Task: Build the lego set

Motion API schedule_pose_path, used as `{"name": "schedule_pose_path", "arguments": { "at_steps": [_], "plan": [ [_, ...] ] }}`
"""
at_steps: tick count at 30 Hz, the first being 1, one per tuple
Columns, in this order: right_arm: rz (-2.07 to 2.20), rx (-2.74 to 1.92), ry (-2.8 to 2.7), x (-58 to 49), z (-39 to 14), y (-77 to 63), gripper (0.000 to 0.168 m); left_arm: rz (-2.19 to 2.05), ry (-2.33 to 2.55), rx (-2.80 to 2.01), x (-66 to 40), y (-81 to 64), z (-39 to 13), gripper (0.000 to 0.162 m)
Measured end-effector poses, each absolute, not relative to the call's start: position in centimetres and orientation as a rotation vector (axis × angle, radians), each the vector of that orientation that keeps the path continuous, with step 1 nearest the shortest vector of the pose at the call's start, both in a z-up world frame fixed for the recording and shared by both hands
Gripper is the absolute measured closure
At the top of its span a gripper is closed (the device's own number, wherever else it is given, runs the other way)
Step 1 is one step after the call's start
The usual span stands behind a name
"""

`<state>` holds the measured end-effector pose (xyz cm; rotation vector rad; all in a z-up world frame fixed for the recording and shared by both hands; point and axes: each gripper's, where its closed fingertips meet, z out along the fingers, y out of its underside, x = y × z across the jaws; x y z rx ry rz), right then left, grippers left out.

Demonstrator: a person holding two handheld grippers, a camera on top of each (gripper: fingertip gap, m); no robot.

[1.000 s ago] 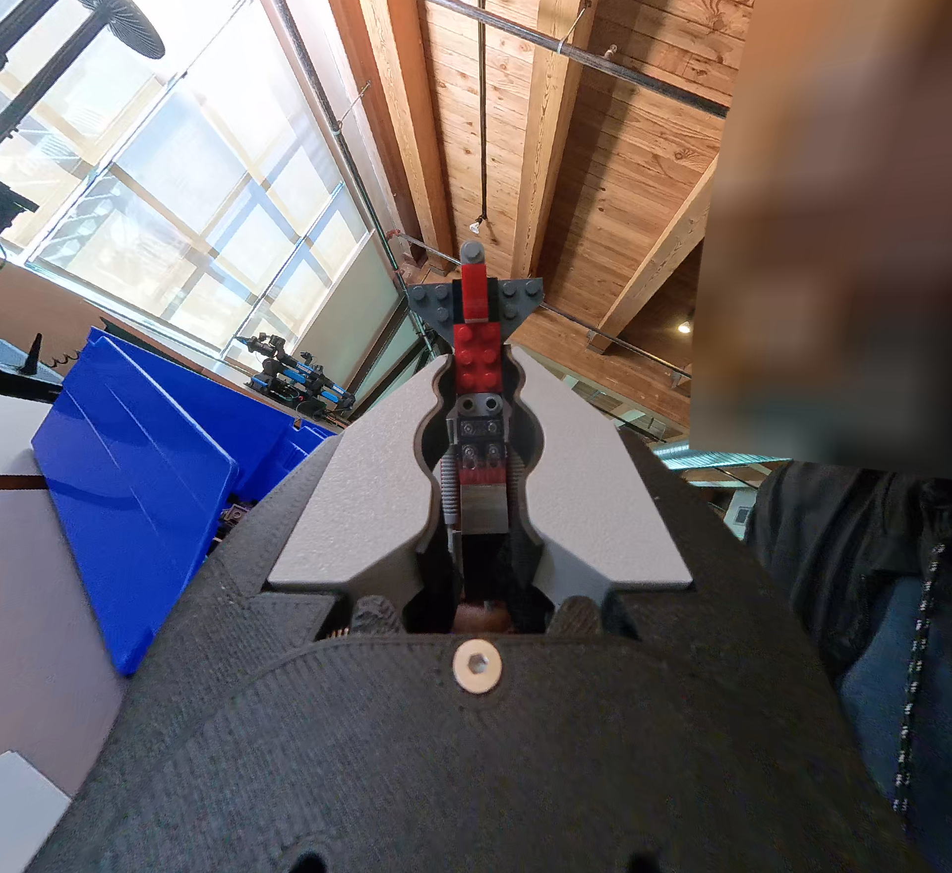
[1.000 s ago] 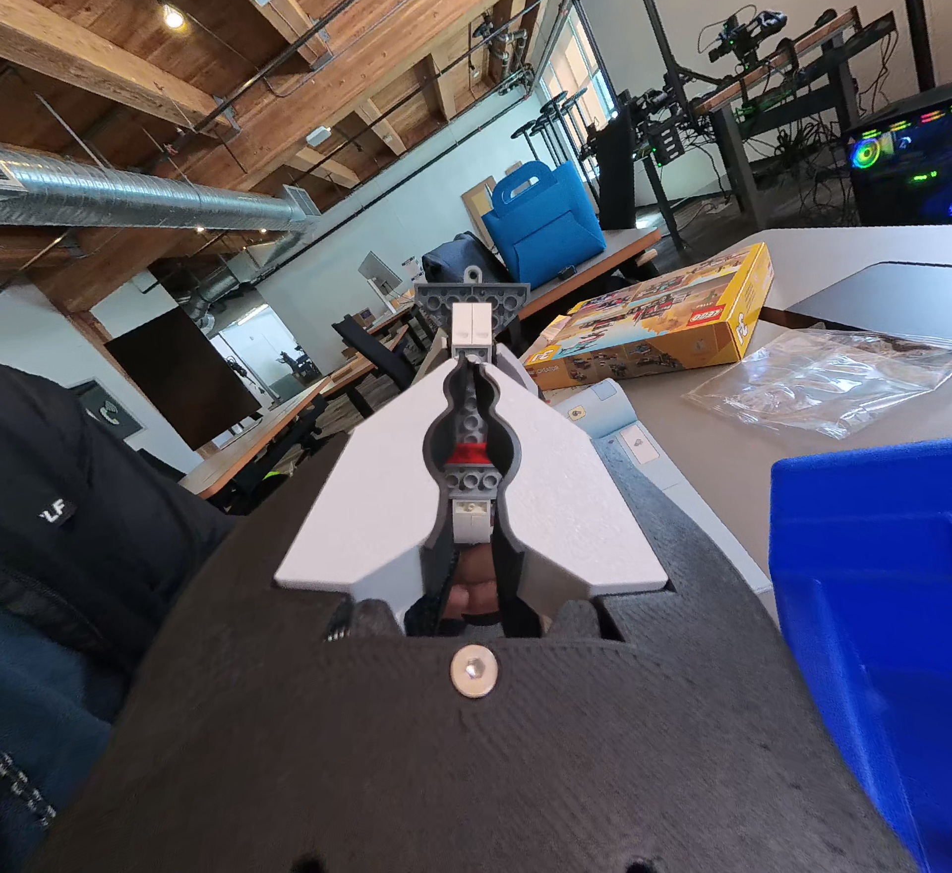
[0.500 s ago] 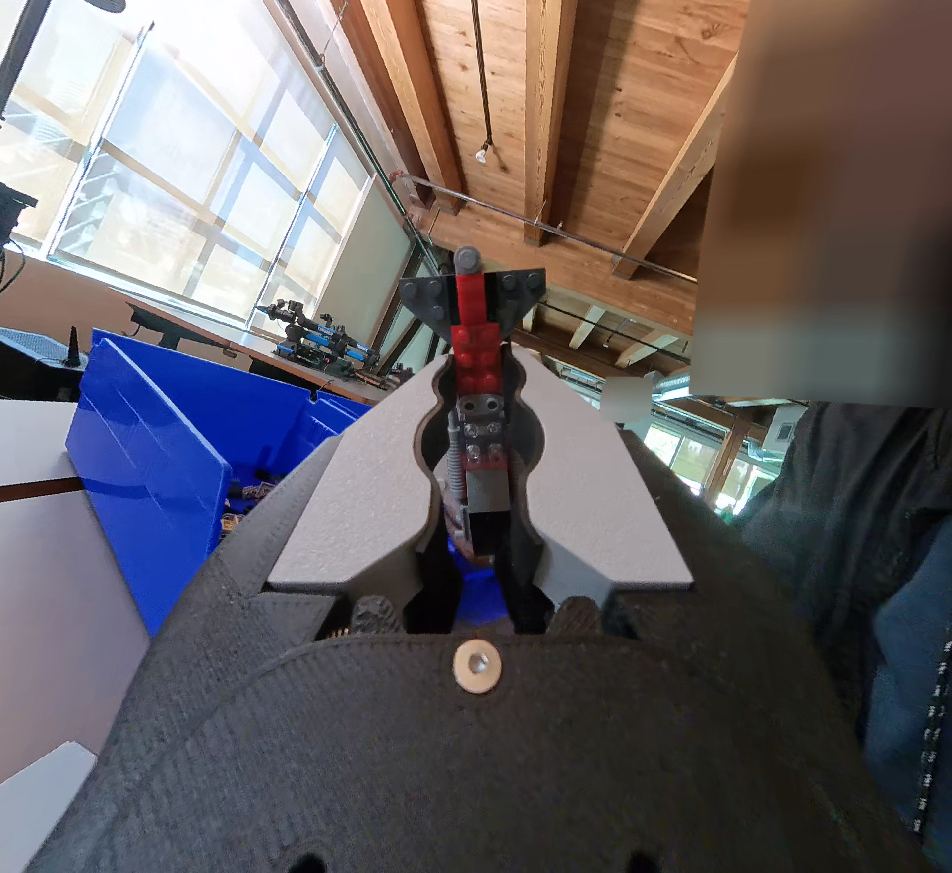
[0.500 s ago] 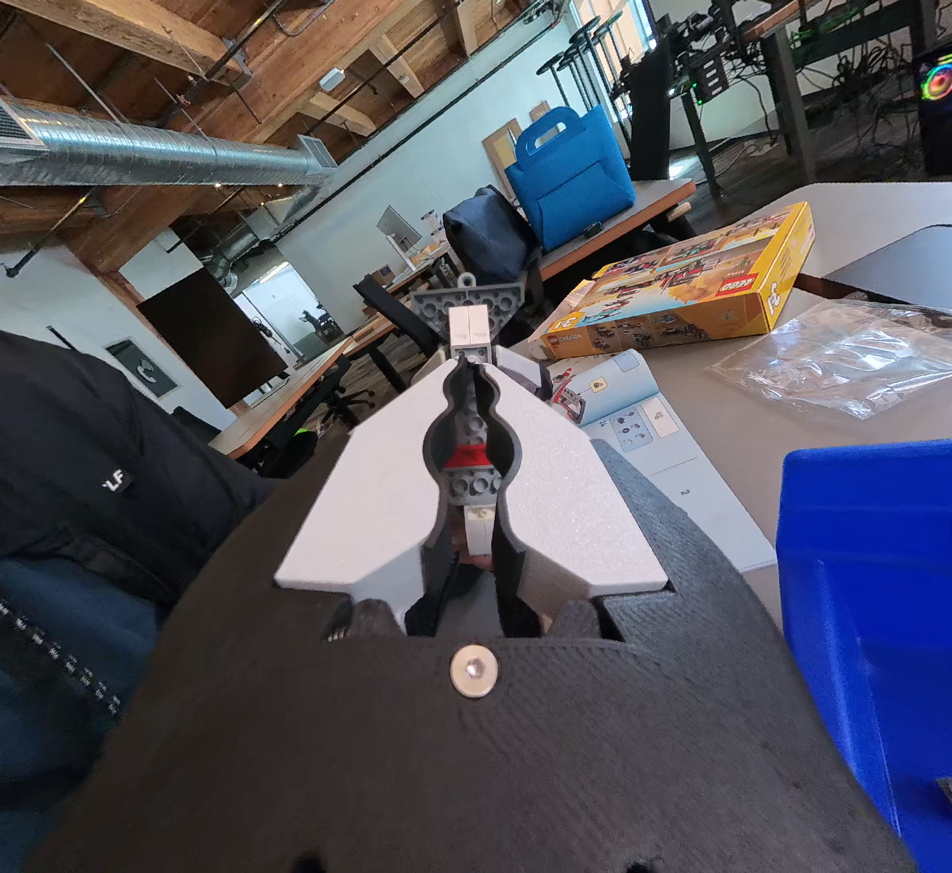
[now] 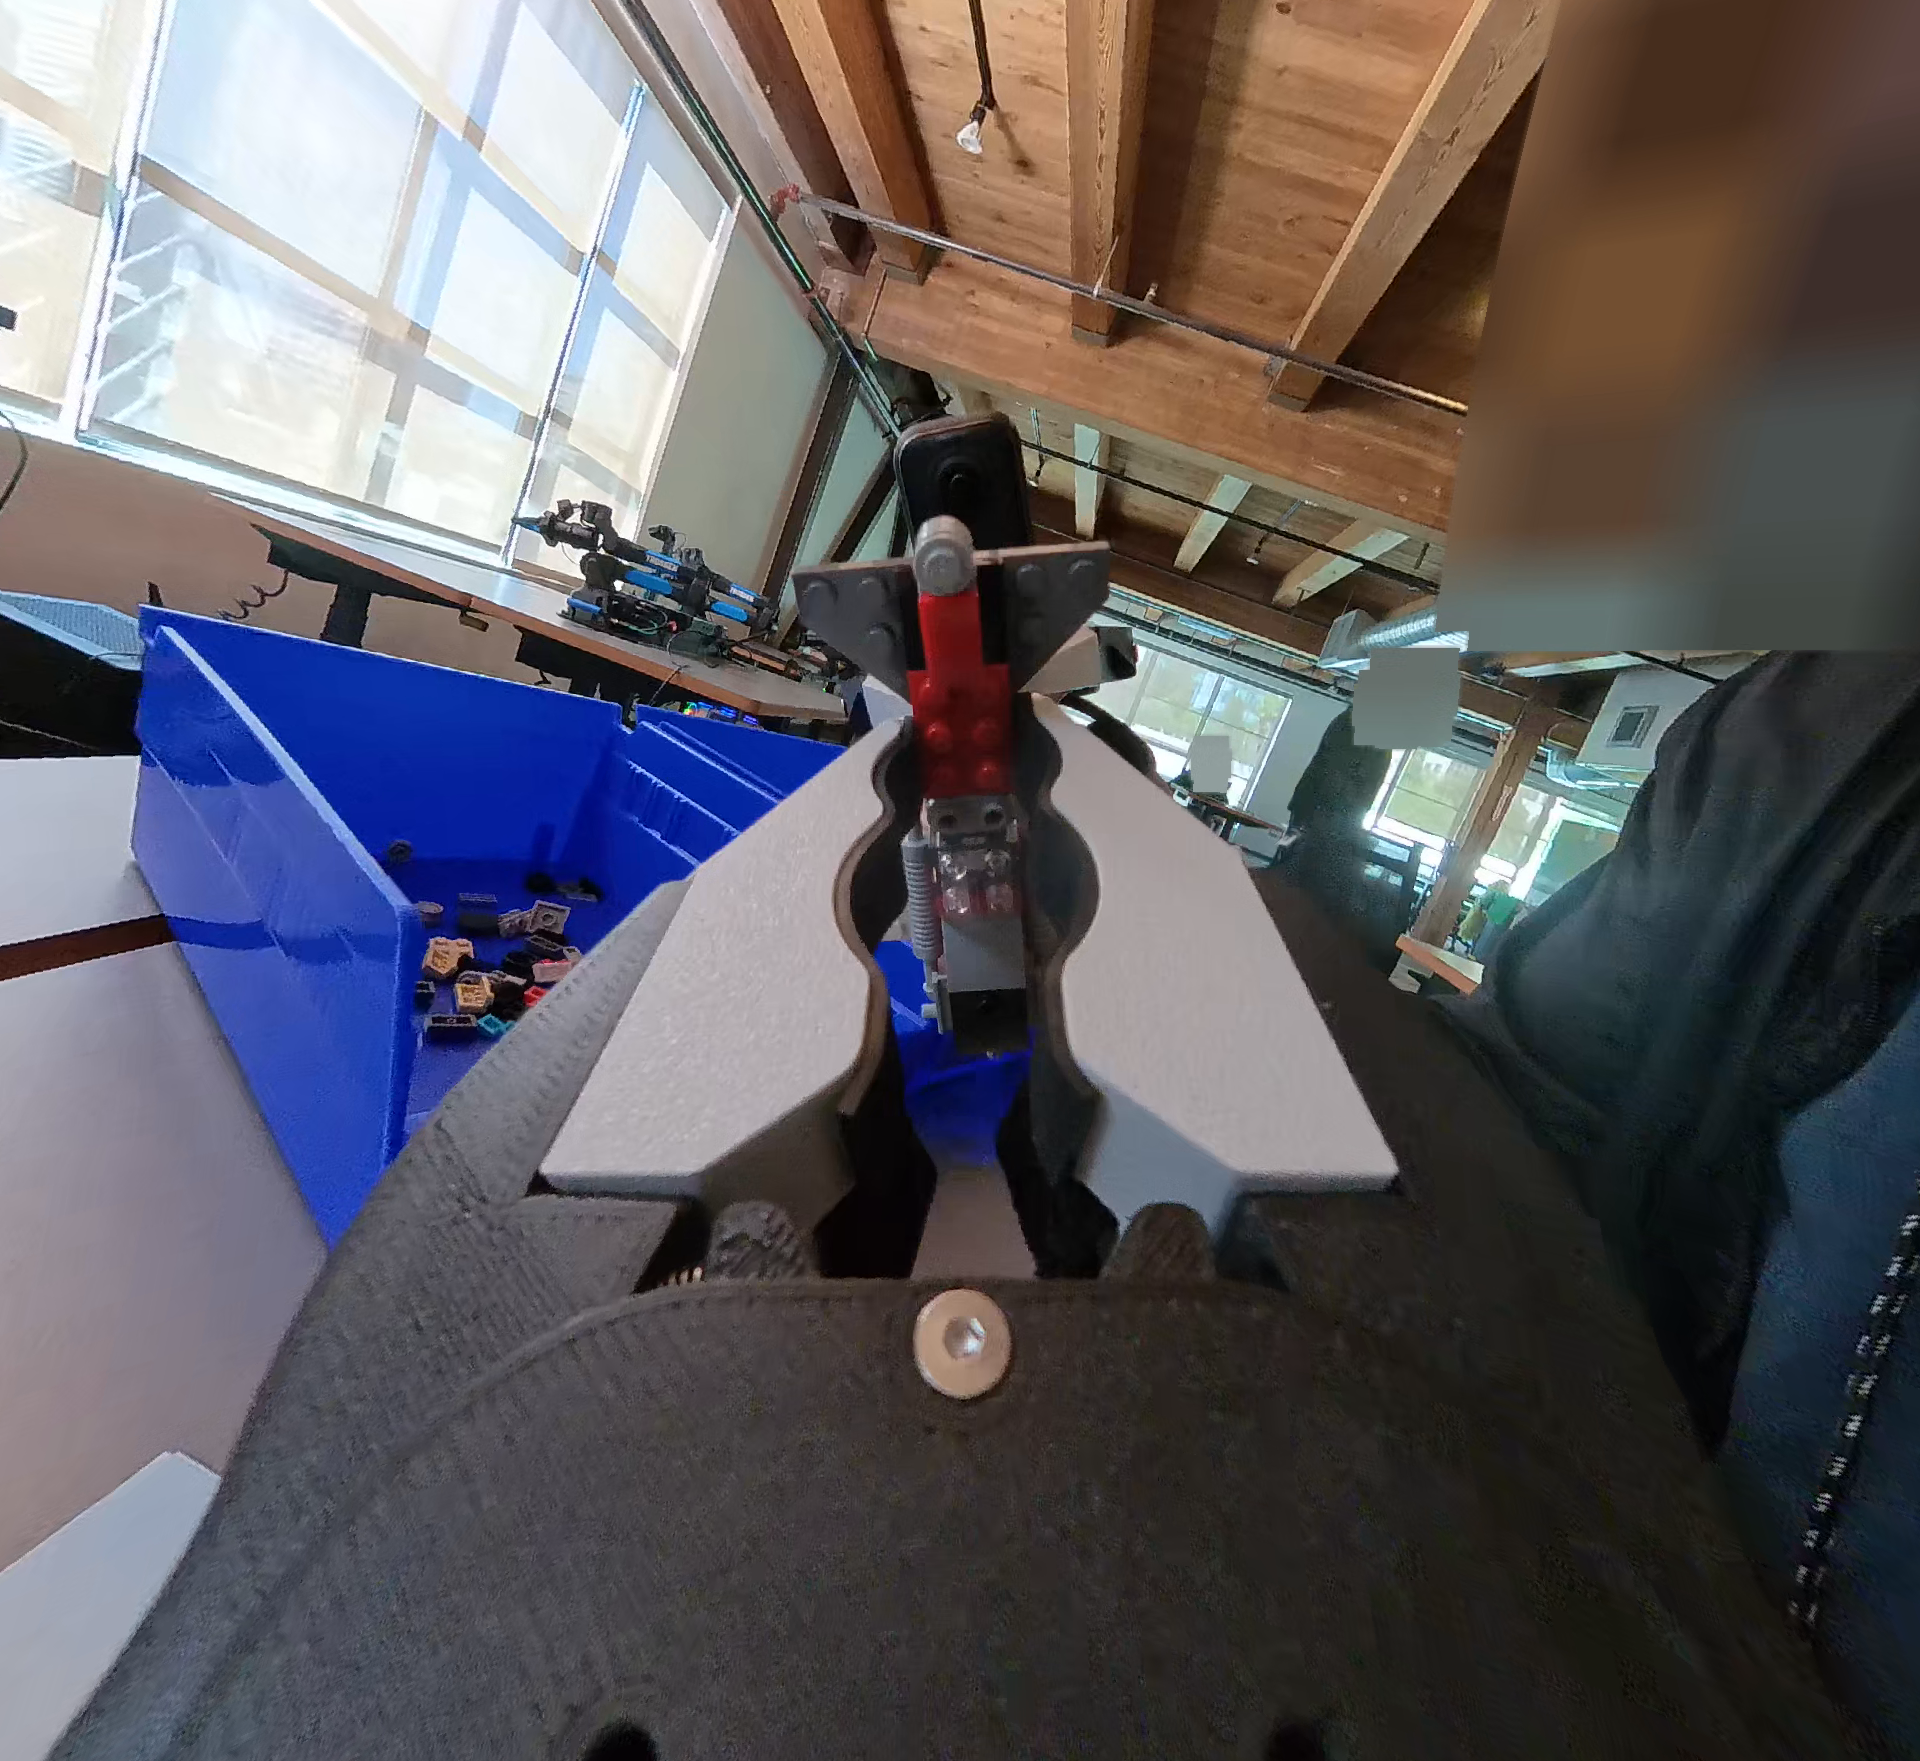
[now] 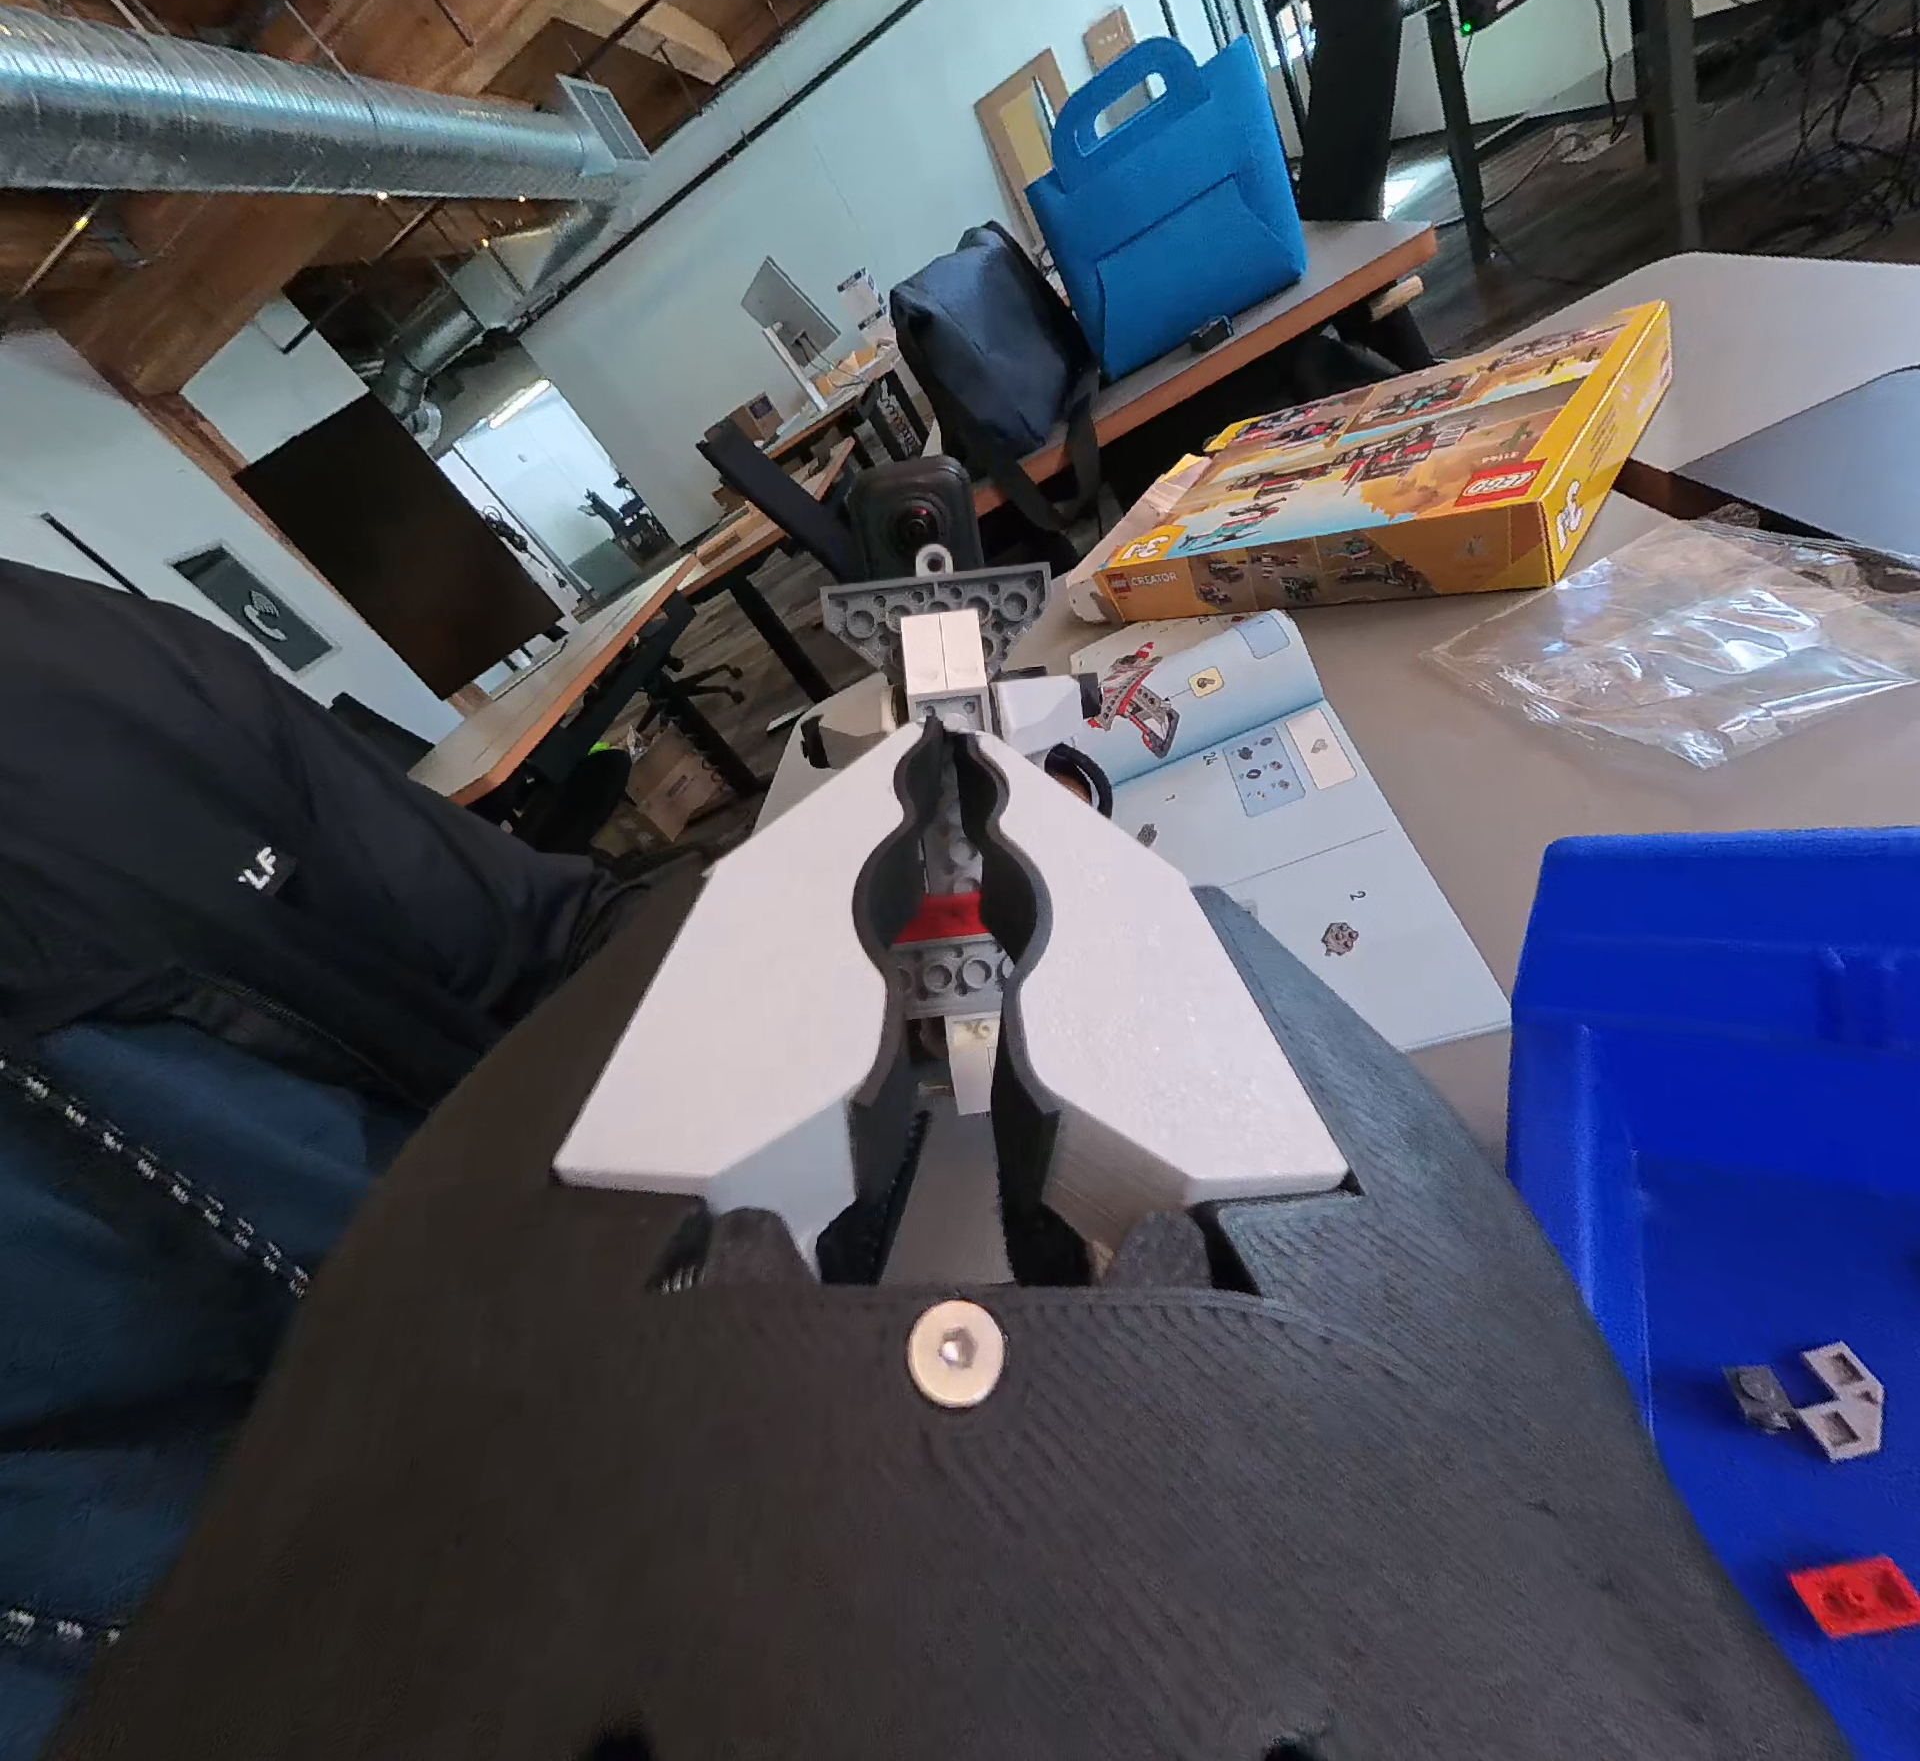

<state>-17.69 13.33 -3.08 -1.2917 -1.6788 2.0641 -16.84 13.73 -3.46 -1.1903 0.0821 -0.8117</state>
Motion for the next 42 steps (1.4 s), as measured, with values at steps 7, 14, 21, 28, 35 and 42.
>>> {"name": "schedule_pose_path", "arguments": {
  "at_steps": [7, 14, 21, 28, 35, 42],
  "plan": [
    [2.036, -1.289, -1.730, -17.2, -3.2, 13.3, 0.167, -0.817, 0.104, -1.207, -16.3, 13.8, -3.8, 0.145],
    [2.014, -1.288, -1.764, -16.9, -3.4, 13.4, 0.167, -0.815, 0.122, -1.227, -15.9, 13.9, -4.1, 0.145],
    [1.989, -1.282, -1.795, -16.6, -3.5, 13.4, 0.167, -0.809, 0.142, -1.240, -15.4, 13.8, -4.2, 0.146],
    [1.932, -1.228, -1.854, -15.8, -3.1, 13.0, 0.167, -0.783, 0.196, -1.237, -14.7, 13.5, -4.0, 0.145],
    [1.932, -1.177, -1.899, -15.2, -3.1, 12.7, 0.167, -0.740, 0.252, -1.267, -14.0, 13.2, -4.0, 0.145],
    [1.897, -1.172, -1.967, -14.5, -3.7, 12.7, 0.167, -0.679, 0.311, -1.353, -13.4, 13.3, -4.7, 0.145]
  ]
}}
